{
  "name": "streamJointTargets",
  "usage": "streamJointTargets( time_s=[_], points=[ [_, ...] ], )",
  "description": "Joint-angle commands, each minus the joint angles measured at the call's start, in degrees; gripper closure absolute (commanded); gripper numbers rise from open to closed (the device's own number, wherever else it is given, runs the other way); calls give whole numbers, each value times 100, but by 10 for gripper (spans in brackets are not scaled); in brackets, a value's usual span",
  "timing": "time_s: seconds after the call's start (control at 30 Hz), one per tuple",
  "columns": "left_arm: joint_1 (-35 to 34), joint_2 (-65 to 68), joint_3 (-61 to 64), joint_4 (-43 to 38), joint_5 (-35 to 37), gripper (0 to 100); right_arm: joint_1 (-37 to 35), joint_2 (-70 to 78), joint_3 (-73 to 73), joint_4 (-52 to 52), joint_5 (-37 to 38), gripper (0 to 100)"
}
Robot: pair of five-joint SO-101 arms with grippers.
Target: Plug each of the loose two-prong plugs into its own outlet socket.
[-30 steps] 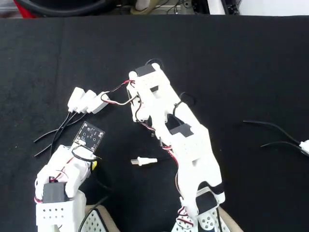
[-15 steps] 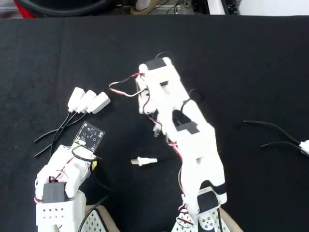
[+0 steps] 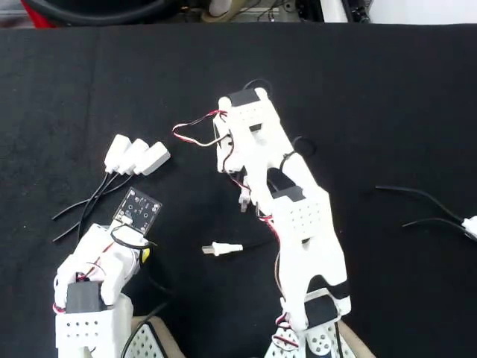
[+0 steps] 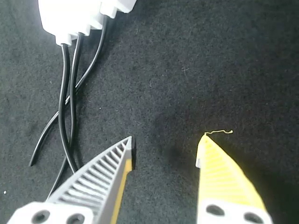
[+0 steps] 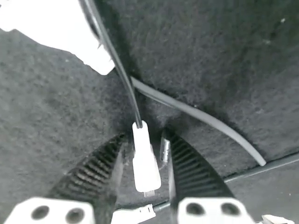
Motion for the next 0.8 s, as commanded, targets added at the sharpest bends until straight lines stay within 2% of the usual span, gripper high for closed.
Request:
streamJointTargets(
  time_s=[0.0, 0.1, 0.23, 0.53, 0.77],
  points=[
    [-48, -35, -13, 18, -26, 773, 44, -57, -321, 158, 18, 893],
    [-48, -35, -13, 18, -26, 773, 53, -40, -321, 158, 26, 894],
    [-48, -35, -13, 18, -26, 773, 44, -31, -321, 158, 35, 953],
    [-48, -35, -13, 18, -26, 773, 44, -31, -303, 158, 44, 957],
    [-48, -35, -13, 18, -26, 773, 35, -66, -303, 167, 536, 986]
  ],
)
